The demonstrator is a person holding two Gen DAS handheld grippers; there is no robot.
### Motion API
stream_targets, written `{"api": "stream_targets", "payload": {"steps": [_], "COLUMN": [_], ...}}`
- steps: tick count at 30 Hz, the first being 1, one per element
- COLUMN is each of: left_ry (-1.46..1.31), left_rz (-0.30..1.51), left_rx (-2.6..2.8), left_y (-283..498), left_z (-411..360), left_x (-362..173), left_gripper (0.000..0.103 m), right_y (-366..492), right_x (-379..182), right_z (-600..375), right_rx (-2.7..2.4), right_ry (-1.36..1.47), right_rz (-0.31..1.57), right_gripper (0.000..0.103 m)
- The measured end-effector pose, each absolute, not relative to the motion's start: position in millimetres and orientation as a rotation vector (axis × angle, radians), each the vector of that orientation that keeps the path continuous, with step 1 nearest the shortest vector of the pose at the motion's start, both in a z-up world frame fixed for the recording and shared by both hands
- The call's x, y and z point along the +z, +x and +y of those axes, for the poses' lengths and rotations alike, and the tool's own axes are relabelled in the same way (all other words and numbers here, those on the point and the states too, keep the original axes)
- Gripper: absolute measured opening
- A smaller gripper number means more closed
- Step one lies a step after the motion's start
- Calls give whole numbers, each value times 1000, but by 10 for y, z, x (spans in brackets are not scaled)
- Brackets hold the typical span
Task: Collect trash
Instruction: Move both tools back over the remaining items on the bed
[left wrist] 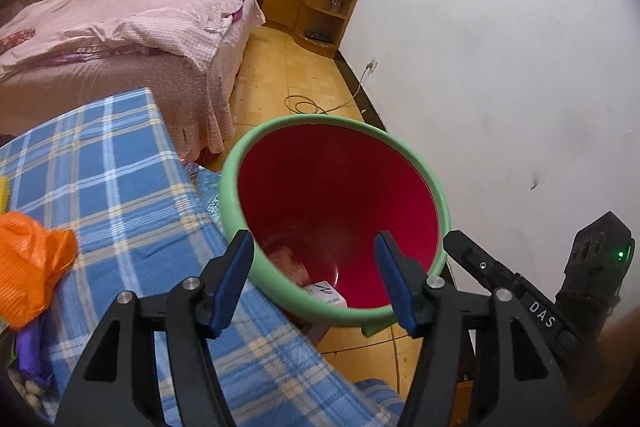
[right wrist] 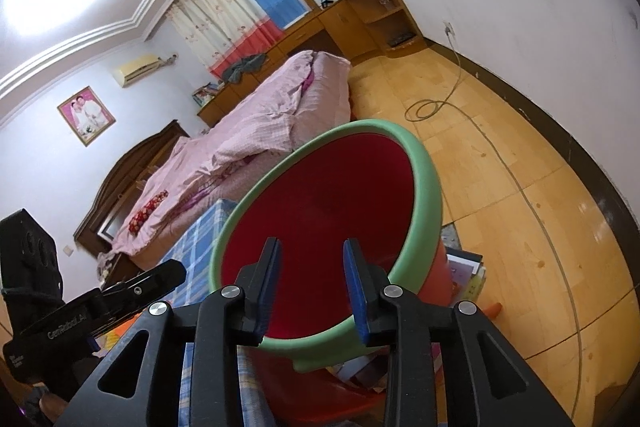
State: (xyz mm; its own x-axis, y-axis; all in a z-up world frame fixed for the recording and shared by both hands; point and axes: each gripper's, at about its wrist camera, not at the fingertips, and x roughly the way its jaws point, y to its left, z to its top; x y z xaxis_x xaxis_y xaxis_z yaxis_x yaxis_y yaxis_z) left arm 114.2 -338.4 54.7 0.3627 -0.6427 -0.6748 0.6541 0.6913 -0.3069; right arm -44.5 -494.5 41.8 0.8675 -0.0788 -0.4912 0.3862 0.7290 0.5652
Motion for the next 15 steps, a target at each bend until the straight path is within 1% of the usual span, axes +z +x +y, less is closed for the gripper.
{"api": "stream_targets", "payload": {"steps": [4,15], "left_ry": [0,-45], "left_rz": [857,818], "left_rx": [-815,-689], "left_y": [1090,988], "left_z": [-3192,-2554], "left_x": [614,752], "left_gripper": [63,63], "right_y": [-463,-458], "right_x": [475,661], "right_z": [-4854,-4520], "right_rx": [-254,-187], "right_ry": [706,678], "right_rz": [457,460], "right_gripper": [38,42]}}
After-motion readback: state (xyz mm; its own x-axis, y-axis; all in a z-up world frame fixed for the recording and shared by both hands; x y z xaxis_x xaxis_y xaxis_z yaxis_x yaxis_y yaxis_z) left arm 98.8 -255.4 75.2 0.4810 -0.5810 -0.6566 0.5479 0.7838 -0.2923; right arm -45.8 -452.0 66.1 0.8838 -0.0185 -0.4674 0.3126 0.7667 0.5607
